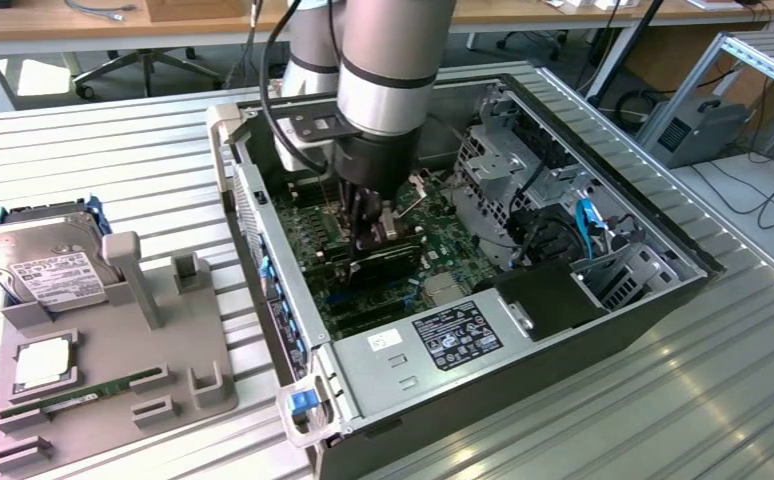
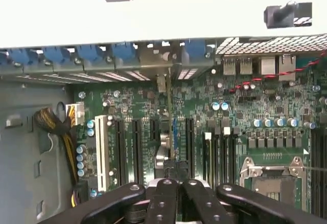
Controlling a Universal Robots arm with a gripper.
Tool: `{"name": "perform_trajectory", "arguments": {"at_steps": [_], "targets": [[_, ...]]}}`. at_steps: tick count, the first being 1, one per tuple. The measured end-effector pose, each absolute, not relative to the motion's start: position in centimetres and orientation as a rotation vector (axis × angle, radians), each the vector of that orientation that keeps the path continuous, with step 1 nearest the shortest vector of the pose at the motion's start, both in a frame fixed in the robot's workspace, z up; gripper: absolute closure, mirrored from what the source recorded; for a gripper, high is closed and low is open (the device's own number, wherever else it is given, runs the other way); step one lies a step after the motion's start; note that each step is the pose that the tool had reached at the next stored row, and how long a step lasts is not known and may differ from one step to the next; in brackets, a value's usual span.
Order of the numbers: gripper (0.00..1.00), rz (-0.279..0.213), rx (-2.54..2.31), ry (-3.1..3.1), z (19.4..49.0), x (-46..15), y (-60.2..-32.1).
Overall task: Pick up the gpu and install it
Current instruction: 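Press down on the gpu until it lock into place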
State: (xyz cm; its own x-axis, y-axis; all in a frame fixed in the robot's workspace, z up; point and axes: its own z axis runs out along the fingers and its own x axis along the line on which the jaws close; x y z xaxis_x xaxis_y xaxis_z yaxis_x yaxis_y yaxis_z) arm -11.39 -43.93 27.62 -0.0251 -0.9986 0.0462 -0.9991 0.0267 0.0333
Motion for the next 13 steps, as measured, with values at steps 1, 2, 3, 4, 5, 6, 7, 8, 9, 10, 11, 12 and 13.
{"name": "perform_trajectory", "arguments": {"at_steps": [1, 2, 3, 4, 5, 6, 7, 8, 9, 10, 11, 12, 13], "targets": [[0.89, 0.013, 2.153, -2.210, 27.59, -11.71, -43.92], [0.89, 0.013, 2.154, -2.210, 27.58, -11.97, -43.92], [0.89, 0.014, 2.153, -2.210, 27.57, -12.20, -43.91], [0.89, 0.014, 2.154, -2.210, 27.55, -12.37, -43.89], [0.89, 0.014, 2.154, -2.210, 27.54, -12.51, -43.86], [0.89, 0.014, 2.154, -2.210, 27.53, -12.56, -43.82], [0.89, 0.014, 2.154, -2.210, 27.53, -12.58, -43.77], [0.89, 0.014, 2.154, -2.210, 27.53, -12.58, -43.71], [0.89, 0.014, 2.154, -2.210, 27.52, -12.58, -43.66], [0.89, 0.014, 2.153, -2.210, 27.52, -12.58, -43.61], [0.89, 0.014, 2.153, -2.210, 27.53, -12.58, -43.57], [0.89, 0.014, 2.154, -2.210, 27.52, -12.58, -43.52], [0.89, 0.014, 2.154, -2.210, 27.52, -12.58, -43.46]]}}
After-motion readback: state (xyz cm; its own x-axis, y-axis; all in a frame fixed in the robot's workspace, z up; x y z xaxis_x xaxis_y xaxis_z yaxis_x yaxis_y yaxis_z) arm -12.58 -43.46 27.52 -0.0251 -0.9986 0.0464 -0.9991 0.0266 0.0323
